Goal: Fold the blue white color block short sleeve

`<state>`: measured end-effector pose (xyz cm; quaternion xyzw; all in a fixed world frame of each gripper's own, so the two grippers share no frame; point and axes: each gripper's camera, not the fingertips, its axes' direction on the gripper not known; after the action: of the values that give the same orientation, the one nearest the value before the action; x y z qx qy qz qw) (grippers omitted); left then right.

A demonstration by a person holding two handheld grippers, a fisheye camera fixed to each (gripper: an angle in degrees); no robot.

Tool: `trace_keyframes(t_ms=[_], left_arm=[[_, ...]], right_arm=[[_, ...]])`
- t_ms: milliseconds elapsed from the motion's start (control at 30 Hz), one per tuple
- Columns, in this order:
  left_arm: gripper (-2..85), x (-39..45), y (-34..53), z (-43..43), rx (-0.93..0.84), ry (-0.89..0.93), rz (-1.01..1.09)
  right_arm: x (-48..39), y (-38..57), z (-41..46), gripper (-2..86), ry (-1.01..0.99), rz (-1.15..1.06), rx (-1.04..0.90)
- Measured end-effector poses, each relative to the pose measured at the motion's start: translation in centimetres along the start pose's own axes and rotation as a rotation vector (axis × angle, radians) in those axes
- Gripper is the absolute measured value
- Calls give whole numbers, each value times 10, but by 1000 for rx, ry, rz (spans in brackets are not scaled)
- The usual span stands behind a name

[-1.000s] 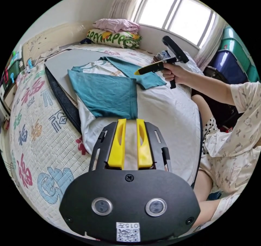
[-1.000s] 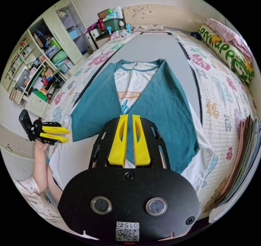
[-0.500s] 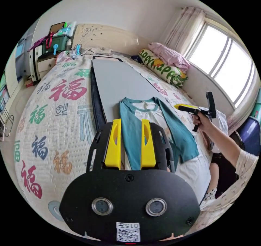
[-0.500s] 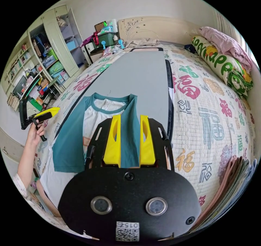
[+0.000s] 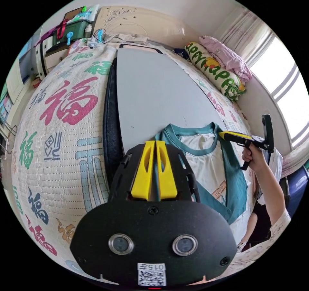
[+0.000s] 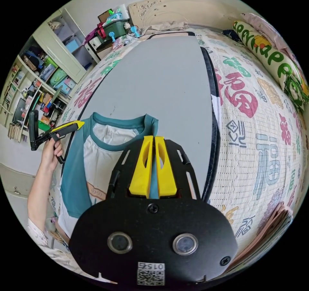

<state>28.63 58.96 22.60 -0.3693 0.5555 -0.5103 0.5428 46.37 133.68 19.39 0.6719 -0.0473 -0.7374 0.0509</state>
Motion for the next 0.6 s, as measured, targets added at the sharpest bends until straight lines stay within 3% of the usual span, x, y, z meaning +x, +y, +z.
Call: trace_keyframes(t_ms=[333, 500, 600], left_arm=[[-8, 58, 4, -122, 207, 76, 127], [-8, 139, 73, -224, 325, 173, 390], [-8, 192, 157, -289, 350, 264, 596]], right_arm=[[-33, 72, -163, -9, -172, -85, 175], [-74, 167, -274, -9, -207, -238, 268], [-102, 258, -340, -9, -173, -391, 317]])
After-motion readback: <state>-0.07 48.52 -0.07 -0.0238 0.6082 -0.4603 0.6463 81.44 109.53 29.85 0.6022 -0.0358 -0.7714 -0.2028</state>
